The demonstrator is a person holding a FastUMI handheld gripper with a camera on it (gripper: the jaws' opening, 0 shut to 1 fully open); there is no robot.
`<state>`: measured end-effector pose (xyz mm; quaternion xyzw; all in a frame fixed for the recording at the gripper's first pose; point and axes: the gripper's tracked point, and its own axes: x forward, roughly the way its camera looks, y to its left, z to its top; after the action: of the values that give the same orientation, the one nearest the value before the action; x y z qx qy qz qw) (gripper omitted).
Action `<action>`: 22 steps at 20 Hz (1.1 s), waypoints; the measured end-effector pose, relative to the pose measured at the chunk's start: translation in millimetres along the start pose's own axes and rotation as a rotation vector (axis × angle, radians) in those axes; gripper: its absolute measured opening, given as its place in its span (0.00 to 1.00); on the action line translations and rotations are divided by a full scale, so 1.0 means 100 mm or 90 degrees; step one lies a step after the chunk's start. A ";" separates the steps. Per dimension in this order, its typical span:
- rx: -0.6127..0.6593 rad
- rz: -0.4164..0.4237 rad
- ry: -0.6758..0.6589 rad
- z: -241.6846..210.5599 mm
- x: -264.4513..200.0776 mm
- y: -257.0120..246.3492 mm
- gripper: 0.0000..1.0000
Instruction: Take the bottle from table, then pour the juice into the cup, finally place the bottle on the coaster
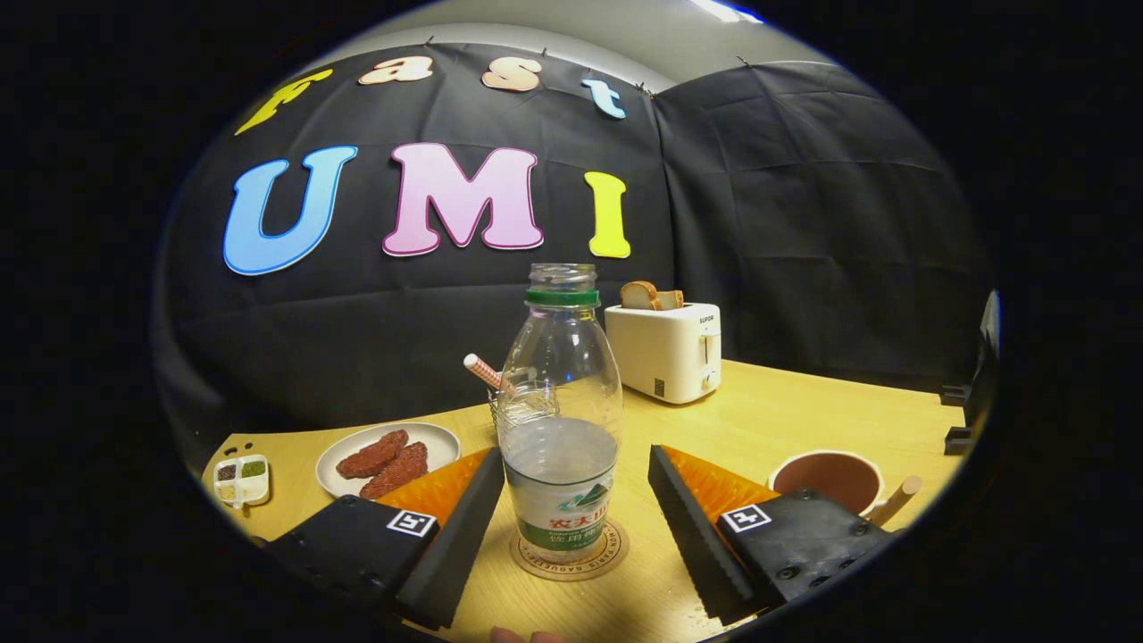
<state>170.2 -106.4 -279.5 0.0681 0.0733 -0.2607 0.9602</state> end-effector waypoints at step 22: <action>-0.019 0.195 -0.020 0.81 -1.35 0.00 0.99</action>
<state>63.5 -53.7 -176.2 0.0599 0.0507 -0.1108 0.9907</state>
